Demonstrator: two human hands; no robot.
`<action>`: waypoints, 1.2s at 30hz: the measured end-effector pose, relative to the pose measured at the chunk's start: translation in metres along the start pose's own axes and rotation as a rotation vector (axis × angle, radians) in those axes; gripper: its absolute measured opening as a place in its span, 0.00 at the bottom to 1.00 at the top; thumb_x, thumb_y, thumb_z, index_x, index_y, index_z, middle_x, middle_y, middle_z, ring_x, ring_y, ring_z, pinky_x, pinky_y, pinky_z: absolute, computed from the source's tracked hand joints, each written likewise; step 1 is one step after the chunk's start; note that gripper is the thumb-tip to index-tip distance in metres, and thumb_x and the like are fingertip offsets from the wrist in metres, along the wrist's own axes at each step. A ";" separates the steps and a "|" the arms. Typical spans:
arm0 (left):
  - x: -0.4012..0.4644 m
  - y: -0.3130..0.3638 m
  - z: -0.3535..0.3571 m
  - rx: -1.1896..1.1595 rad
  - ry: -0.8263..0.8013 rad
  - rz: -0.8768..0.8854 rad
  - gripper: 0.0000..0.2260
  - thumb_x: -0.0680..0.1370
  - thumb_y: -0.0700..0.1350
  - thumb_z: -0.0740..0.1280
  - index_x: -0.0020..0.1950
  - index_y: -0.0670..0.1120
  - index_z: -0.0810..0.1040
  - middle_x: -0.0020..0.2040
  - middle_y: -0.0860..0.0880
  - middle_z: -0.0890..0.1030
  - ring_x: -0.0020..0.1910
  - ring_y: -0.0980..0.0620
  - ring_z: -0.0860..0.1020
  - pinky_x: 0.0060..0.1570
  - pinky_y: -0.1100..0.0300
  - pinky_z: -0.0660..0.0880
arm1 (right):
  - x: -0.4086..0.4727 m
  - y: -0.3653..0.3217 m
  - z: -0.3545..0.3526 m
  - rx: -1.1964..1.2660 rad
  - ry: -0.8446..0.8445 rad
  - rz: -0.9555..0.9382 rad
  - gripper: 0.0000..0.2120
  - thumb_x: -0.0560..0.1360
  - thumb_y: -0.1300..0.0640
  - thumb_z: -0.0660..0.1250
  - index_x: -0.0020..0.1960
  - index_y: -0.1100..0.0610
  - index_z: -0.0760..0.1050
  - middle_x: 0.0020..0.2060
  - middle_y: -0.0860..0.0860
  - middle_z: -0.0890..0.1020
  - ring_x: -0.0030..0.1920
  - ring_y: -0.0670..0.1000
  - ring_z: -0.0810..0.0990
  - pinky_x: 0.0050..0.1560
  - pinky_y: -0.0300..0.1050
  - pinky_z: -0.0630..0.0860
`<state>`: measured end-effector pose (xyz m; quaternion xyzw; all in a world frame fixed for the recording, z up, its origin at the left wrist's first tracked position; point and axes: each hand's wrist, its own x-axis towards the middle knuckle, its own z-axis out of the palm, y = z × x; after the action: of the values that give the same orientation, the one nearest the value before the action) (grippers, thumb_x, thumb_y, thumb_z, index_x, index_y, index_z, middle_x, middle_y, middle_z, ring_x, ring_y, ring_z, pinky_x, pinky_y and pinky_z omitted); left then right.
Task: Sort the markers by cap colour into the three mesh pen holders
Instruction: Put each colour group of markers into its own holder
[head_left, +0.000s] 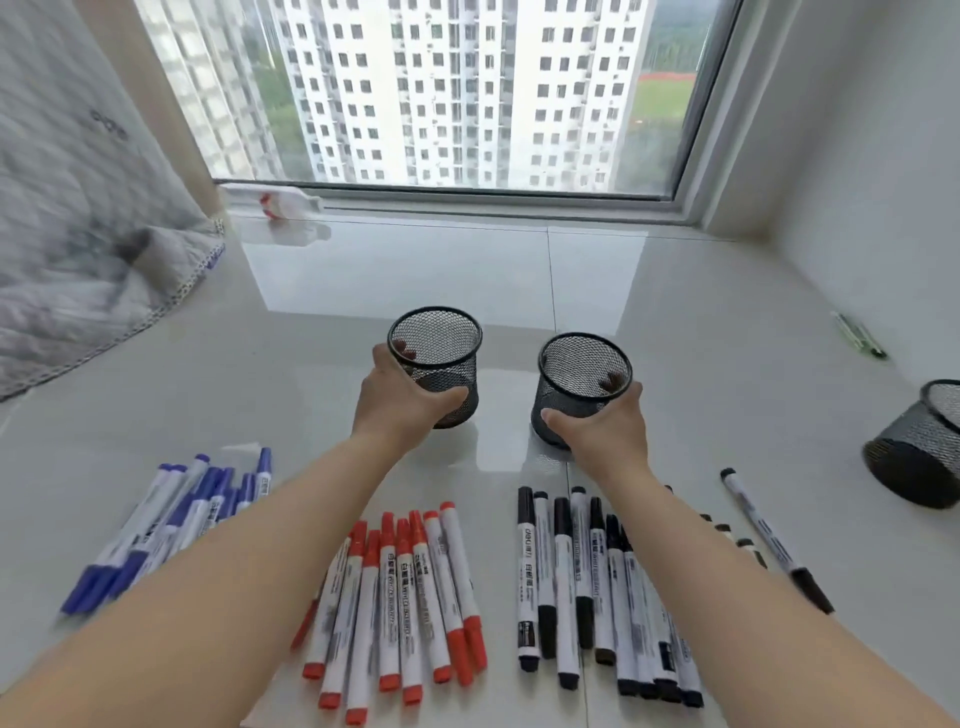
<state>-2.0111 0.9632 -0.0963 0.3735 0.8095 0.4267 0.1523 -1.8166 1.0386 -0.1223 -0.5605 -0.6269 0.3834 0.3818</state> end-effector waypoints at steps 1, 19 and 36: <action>0.005 -0.006 -0.001 0.003 -0.003 -0.016 0.33 0.62 0.52 0.77 0.60 0.45 0.64 0.56 0.47 0.75 0.57 0.47 0.74 0.48 0.61 0.68 | 0.003 0.000 0.006 -0.006 -0.008 0.010 0.35 0.61 0.52 0.78 0.60 0.57 0.61 0.50 0.47 0.71 0.50 0.49 0.71 0.50 0.40 0.67; 0.003 -0.030 -0.001 -0.069 -0.069 -0.088 0.48 0.66 0.51 0.76 0.75 0.47 0.46 0.73 0.45 0.56 0.72 0.48 0.57 0.67 0.56 0.59 | 0.014 0.001 0.025 -0.062 -0.202 -0.007 0.45 0.63 0.48 0.77 0.70 0.57 0.55 0.68 0.51 0.67 0.68 0.52 0.67 0.65 0.47 0.66; -0.101 0.048 0.079 0.270 -0.314 0.468 0.20 0.76 0.54 0.62 0.67 0.52 0.67 0.64 0.53 0.71 0.62 0.53 0.71 0.58 0.54 0.71 | -0.014 0.073 -0.166 -0.190 0.565 0.060 0.20 0.70 0.61 0.67 0.60 0.62 0.68 0.56 0.59 0.72 0.59 0.58 0.69 0.56 0.51 0.67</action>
<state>-1.8758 0.9513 -0.1116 0.6280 0.7174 0.2757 0.1220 -1.6346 1.0392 -0.1205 -0.6966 -0.5118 0.1630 0.4756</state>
